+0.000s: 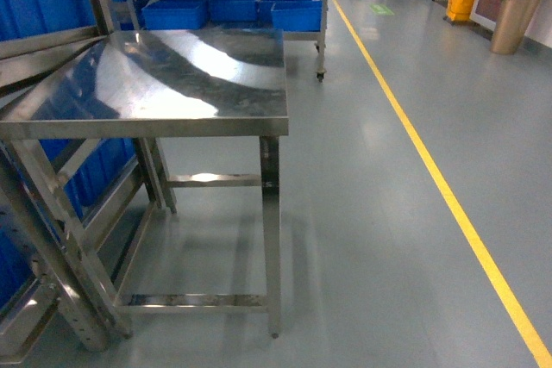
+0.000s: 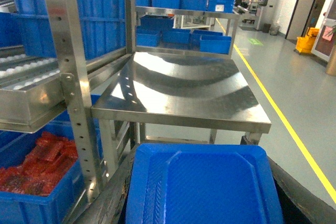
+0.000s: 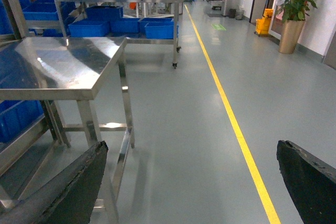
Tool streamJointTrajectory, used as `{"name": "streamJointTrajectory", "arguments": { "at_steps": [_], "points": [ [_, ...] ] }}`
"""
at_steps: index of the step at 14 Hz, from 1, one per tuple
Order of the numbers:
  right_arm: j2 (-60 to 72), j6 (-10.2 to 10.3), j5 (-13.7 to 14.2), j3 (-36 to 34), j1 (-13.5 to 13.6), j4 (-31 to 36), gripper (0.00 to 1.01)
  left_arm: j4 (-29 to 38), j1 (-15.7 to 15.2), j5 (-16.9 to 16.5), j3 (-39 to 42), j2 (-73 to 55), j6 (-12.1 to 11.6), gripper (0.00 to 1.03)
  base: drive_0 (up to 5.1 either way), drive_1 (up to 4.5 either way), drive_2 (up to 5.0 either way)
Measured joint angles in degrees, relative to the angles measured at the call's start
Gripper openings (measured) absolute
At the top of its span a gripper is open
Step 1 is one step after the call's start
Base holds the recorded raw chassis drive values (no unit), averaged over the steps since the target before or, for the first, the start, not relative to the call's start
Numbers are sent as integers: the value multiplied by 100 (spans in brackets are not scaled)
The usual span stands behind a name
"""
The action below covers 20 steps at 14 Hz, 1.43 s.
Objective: Pick blue part to blue bin on bottom shelf
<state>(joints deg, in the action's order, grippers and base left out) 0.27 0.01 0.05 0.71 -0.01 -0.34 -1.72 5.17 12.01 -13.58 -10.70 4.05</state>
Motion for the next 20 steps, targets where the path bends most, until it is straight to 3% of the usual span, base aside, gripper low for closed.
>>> {"name": "streamJointTrajectory", "arguments": {
  "at_steps": [20],
  "points": [
    [0,0,-4,0,0,4,98,-2,2,20,0,-7,2,44,-499,246,246]
  ]
}}
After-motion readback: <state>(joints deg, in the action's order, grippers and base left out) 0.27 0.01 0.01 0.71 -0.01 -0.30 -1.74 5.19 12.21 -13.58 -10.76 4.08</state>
